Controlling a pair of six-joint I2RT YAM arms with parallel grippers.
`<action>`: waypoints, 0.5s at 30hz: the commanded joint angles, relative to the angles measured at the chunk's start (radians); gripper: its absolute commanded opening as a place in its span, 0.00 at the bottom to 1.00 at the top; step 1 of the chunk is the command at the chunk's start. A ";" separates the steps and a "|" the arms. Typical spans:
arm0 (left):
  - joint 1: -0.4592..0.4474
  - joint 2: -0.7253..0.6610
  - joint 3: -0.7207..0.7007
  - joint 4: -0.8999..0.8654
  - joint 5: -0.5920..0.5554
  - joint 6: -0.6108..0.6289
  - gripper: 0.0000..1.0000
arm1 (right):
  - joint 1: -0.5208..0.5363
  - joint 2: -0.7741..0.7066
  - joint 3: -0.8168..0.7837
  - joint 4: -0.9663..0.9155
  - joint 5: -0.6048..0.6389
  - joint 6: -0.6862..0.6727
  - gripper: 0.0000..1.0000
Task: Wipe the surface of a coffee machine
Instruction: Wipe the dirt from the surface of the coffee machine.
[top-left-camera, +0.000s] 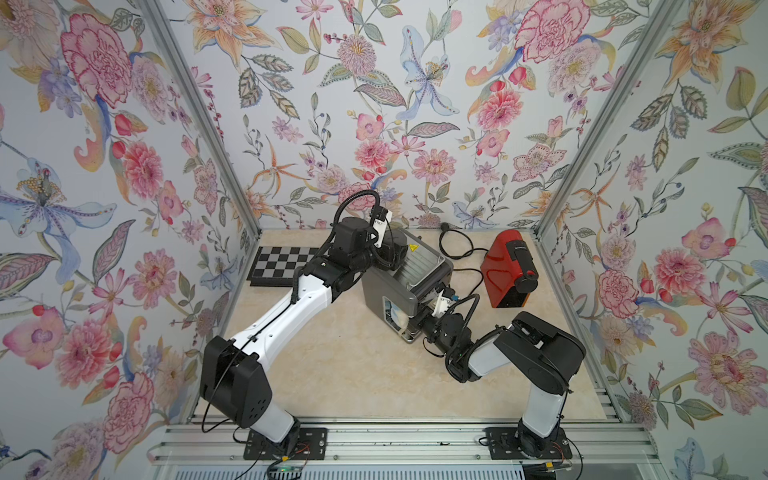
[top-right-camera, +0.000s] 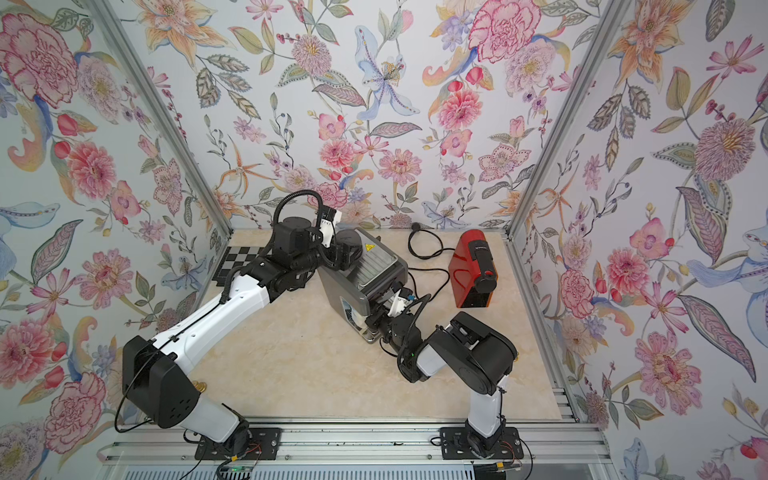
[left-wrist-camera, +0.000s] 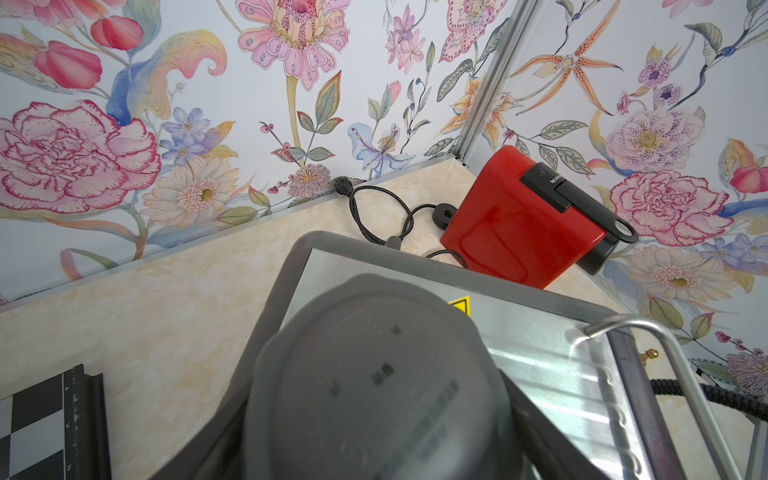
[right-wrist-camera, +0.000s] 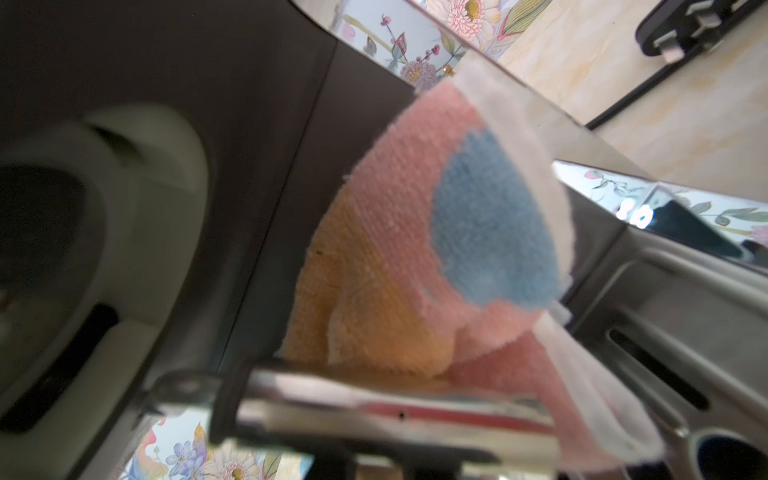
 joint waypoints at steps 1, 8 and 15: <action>-0.036 -0.020 -0.022 -0.097 0.123 -0.018 0.18 | -0.016 -0.110 0.078 0.221 -0.016 -0.074 0.00; -0.037 -0.007 -0.007 -0.087 0.129 -0.025 0.18 | -0.001 0.018 0.092 0.221 -0.042 -0.008 0.00; -0.037 0.049 0.041 -0.106 0.133 -0.017 0.18 | 0.023 0.040 0.039 0.221 -0.070 0.010 0.00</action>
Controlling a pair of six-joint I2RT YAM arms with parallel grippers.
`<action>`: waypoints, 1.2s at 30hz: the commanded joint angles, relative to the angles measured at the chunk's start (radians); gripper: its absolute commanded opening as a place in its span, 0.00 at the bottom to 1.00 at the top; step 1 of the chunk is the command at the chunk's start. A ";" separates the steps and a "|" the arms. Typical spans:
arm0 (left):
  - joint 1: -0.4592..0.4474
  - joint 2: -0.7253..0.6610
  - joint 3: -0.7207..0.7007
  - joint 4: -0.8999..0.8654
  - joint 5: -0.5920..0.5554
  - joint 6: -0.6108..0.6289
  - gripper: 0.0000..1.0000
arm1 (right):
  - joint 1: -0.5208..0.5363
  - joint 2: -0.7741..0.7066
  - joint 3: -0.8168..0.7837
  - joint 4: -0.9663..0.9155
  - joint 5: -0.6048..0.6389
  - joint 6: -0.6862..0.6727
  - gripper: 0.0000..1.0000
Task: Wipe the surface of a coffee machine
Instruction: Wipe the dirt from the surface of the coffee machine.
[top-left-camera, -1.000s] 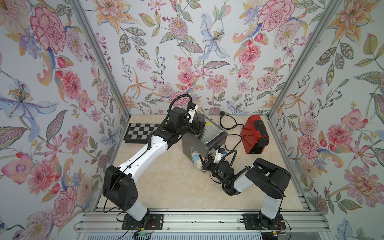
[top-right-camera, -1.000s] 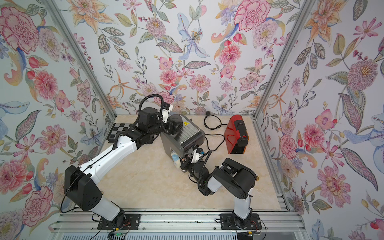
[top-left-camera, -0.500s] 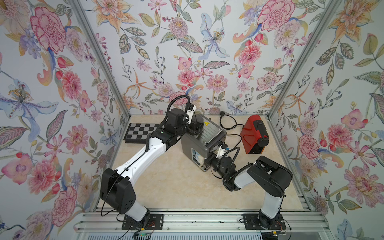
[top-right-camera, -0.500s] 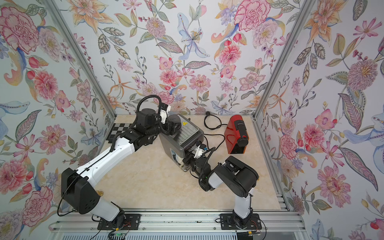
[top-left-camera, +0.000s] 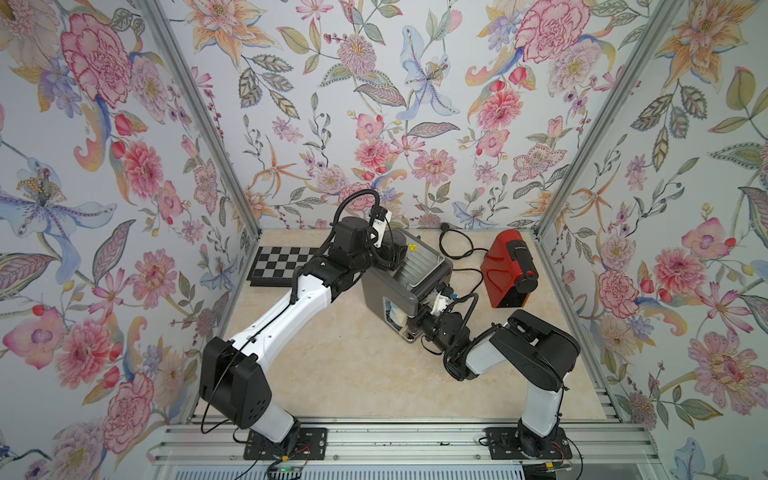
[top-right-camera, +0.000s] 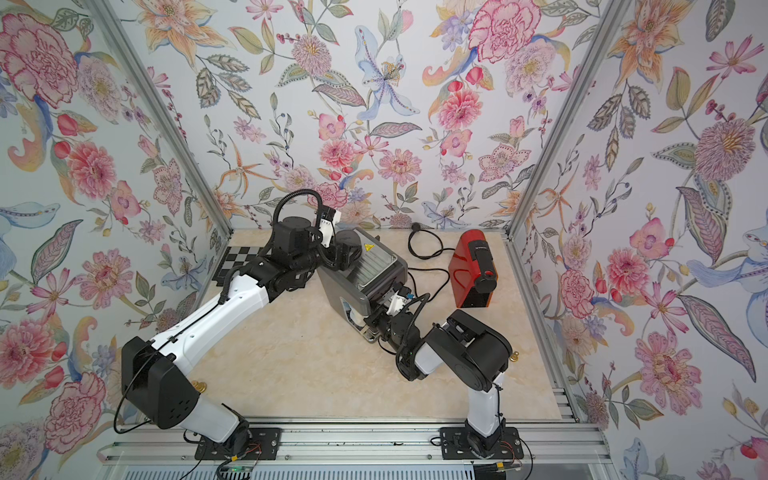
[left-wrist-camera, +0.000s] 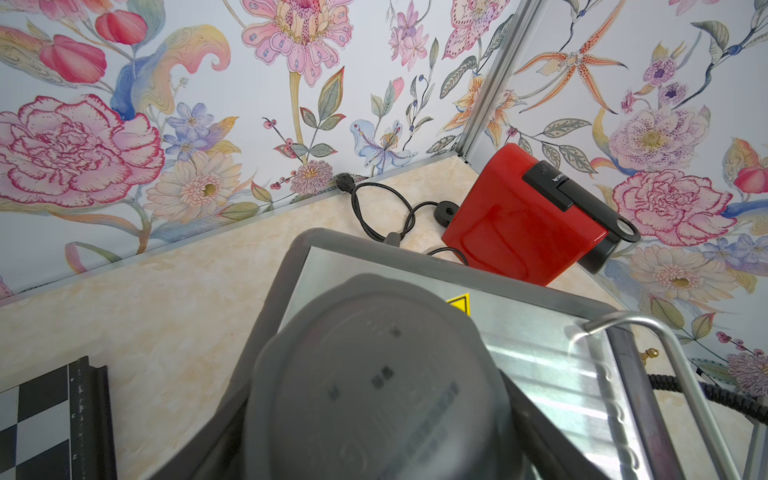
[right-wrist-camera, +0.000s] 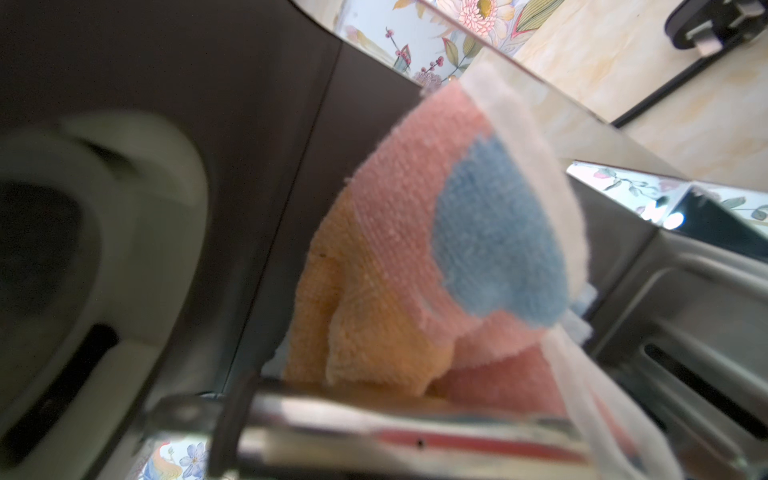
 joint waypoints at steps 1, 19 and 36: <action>-0.036 0.047 0.031 -0.088 0.137 -0.014 0.18 | 0.024 -0.008 -0.001 0.169 -0.054 -0.016 0.00; -0.035 0.084 0.079 -0.087 0.119 -0.029 0.17 | -0.018 -0.104 -0.231 0.170 -0.069 0.047 0.00; -0.034 0.082 0.109 -0.091 0.097 -0.034 0.17 | -0.215 -1.070 -0.326 -0.899 -0.128 -0.131 0.00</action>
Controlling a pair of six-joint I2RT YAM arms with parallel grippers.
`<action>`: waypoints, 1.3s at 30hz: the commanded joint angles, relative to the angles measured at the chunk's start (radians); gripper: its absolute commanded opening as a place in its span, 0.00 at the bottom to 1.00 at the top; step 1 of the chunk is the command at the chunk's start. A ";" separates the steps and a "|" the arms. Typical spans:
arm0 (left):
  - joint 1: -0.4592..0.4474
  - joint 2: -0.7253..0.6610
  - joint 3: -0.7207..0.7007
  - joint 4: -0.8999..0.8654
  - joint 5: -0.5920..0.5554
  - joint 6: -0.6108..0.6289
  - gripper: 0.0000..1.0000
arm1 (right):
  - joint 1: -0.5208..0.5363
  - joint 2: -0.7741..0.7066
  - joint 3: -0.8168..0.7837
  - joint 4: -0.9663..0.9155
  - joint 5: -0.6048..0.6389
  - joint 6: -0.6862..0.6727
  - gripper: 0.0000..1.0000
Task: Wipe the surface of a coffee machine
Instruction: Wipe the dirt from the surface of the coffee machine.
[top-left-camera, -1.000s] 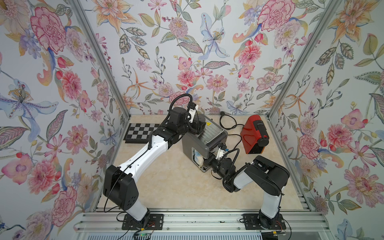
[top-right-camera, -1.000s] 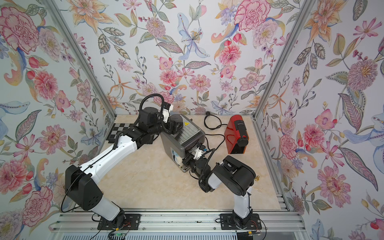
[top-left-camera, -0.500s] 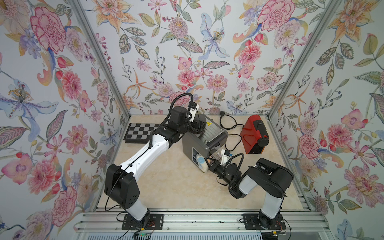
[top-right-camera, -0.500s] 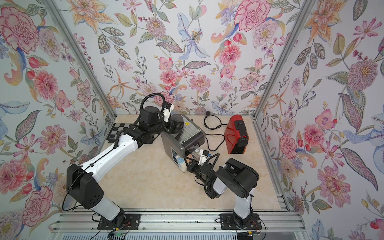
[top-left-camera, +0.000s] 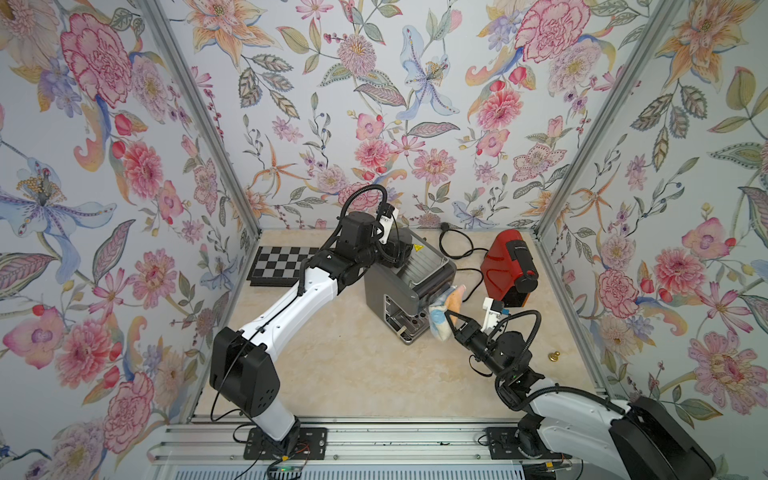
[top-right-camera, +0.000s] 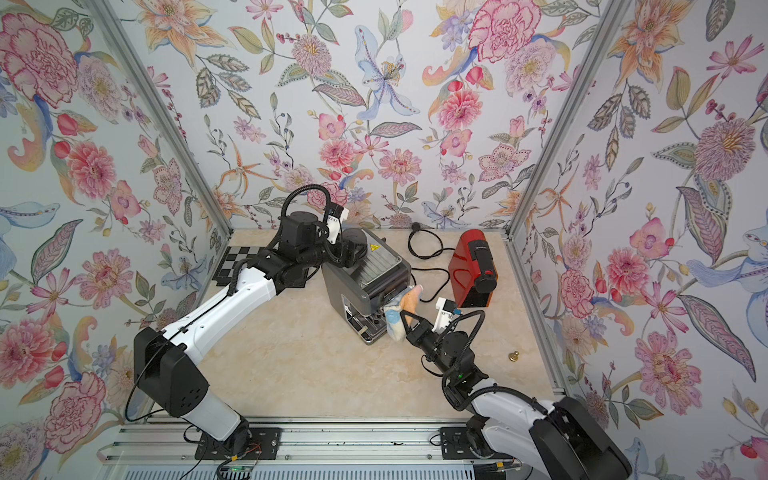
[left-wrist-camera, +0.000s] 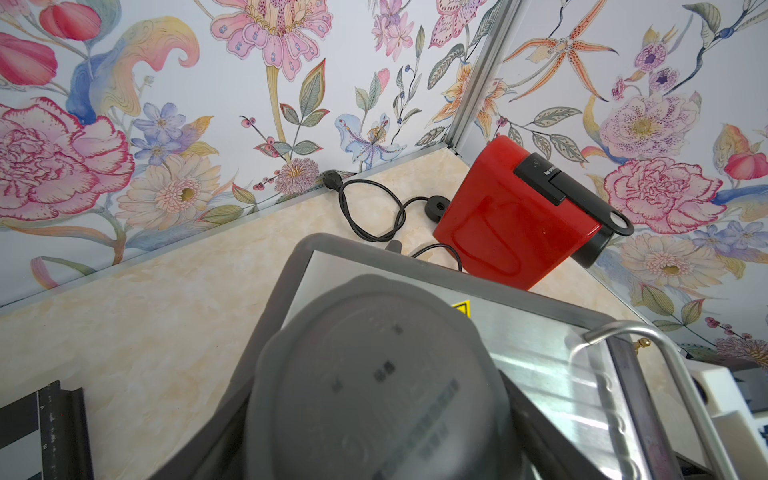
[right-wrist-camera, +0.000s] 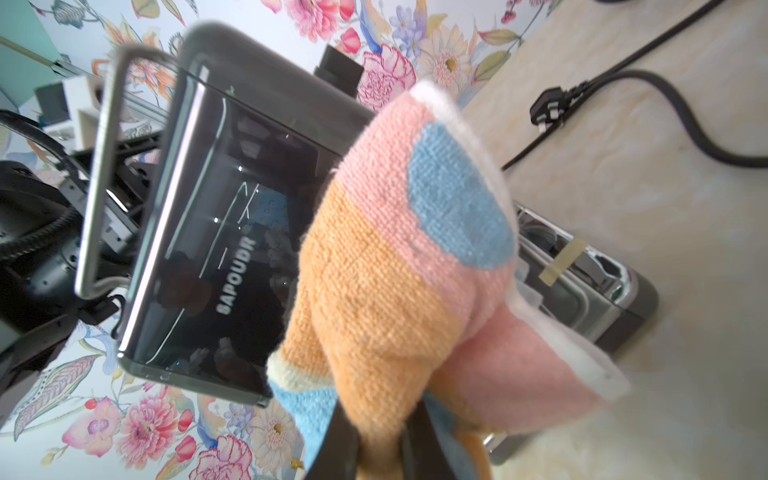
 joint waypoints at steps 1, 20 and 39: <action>-0.030 0.018 0.034 -0.055 0.064 -0.053 0.17 | -0.036 -0.198 0.068 -0.406 0.021 -0.114 0.00; -0.024 0.032 0.033 -0.064 0.083 -0.060 0.11 | 0.033 0.076 0.202 -0.011 -0.059 -0.093 0.00; -0.153 -0.032 -0.014 -0.068 0.035 -0.132 0.10 | -0.144 0.470 0.401 0.250 -0.337 0.000 0.00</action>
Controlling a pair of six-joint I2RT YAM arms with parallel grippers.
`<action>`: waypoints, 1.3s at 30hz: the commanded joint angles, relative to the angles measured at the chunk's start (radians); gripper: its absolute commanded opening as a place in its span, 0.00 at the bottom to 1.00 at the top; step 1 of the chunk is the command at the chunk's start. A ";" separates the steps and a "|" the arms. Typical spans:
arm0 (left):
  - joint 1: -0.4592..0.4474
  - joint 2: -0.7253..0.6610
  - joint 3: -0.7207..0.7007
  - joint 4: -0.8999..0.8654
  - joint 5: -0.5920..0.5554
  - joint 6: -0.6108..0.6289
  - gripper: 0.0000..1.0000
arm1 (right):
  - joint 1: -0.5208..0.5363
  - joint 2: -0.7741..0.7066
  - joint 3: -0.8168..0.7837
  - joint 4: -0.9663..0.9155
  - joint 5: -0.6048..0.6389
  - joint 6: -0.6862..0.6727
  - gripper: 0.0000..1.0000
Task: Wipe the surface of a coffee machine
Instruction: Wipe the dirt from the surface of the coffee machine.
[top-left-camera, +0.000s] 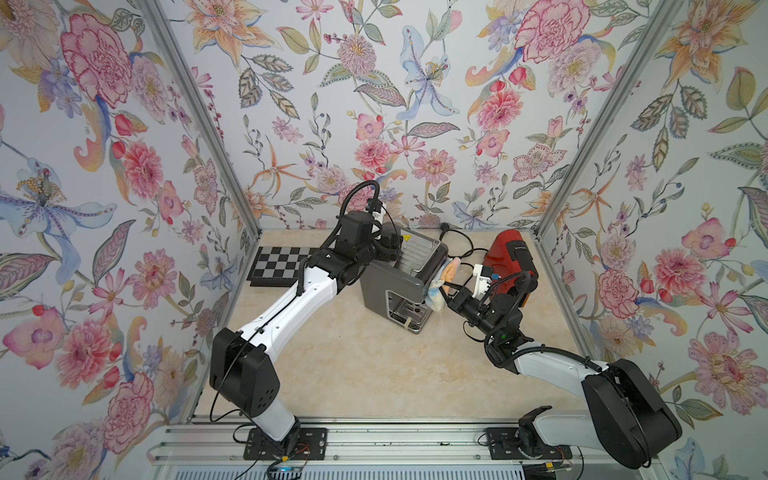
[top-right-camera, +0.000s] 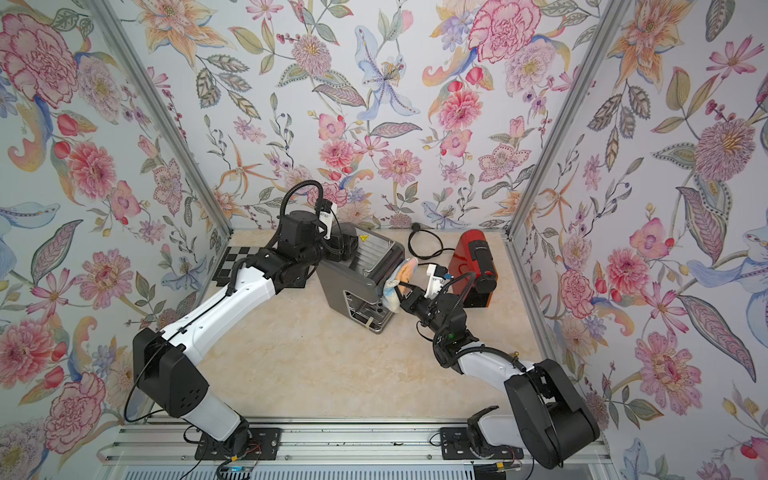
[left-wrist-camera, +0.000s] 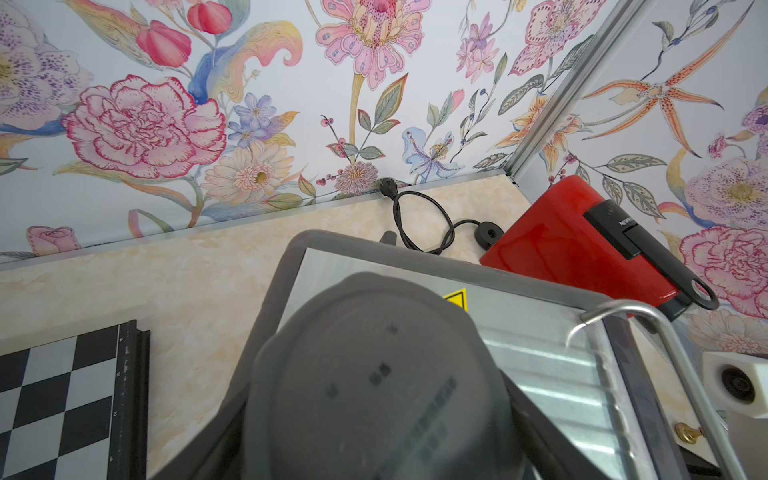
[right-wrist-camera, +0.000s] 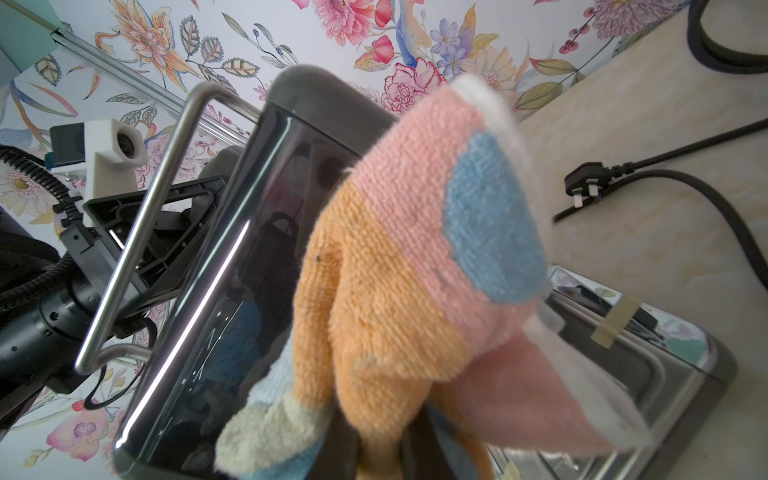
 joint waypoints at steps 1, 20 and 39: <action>-0.154 -0.027 -0.025 -0.048 0.232 -0.013 0.10 | -0.015 0.090 0.094 0.174 -0.116 0.066 0.00; -0.287 0.064 0.085 0.000 0.257 -0.079 0.10 | -0.123 0.361 0.314 0.258 -0.378 0.172 0.00; -0.143 0.007 0.055 0.038 0.284 -0.080 0.50 | -0.005 -0.139 0.247 -0.583 -0.084 -0.488 0.00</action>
